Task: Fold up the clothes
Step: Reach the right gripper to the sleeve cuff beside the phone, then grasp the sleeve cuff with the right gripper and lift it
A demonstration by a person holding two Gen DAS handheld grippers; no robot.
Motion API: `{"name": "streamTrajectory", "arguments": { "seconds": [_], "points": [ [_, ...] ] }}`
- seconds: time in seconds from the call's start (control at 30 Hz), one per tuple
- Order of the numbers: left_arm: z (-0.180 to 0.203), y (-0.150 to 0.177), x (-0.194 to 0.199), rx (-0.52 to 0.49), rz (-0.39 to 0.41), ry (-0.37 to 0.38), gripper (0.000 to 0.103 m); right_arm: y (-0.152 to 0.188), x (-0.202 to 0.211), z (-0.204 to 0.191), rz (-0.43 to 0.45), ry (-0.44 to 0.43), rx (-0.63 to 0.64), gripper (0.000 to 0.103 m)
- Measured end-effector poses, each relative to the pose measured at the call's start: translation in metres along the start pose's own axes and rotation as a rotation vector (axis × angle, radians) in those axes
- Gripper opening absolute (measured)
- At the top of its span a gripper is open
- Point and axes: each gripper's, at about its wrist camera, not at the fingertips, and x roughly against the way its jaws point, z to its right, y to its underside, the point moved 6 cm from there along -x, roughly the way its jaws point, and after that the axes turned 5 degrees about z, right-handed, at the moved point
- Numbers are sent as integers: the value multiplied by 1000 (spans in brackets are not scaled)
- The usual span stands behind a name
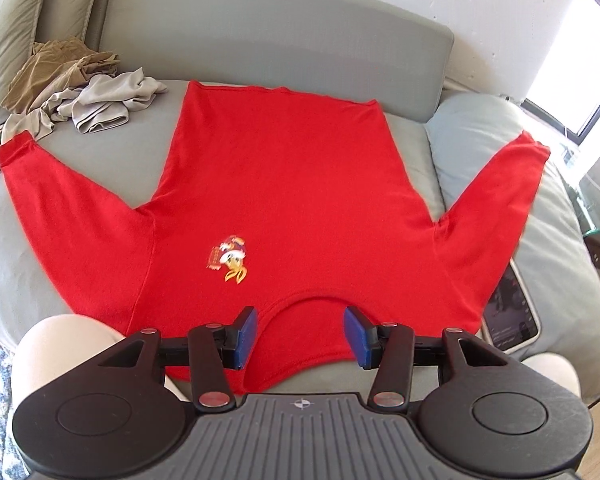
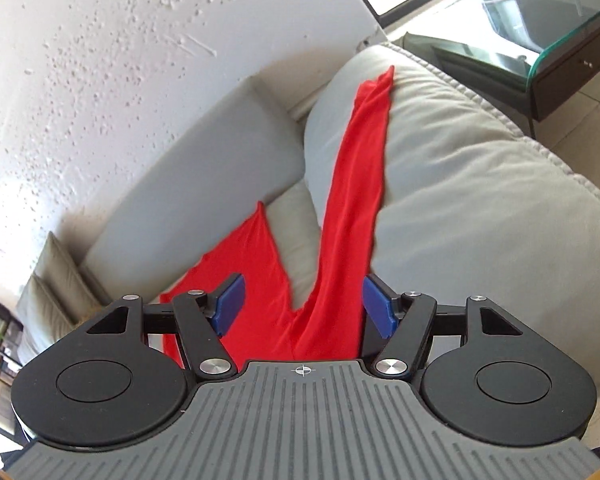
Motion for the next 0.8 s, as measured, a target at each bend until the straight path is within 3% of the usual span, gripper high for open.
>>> {"name": "streamTrajectory", "arguments": {
  "seconds": [0.17,0.27,0.33,0.43,0.6,0.73,0.8],
  "points": [
    [17,-13,-11,21,-25,50,47,-37,-29,19,19,63,-11,66],
    [35,-14,-26,2,-57,89,47,-55,-55,40,7,110,-22,59],
    [49,-13,-38,-20,-72,119,47,-65,-77,55,-13,134,-22,46],
    [69,-16,-56,-41,-77,156,46,-77,-112,75,-48,153,-32,40],
    [87,-35,-64,-15,-35,200,44,-112,-168,93,-6,114,-103,40],
    [96,-55,-65,45,-7,278,45,-146,-208,100,55,97,-154,46],
    [104,-61,-68,42,5,320,45,-159,-231,106,58,130,-168,46]
  ]
}}
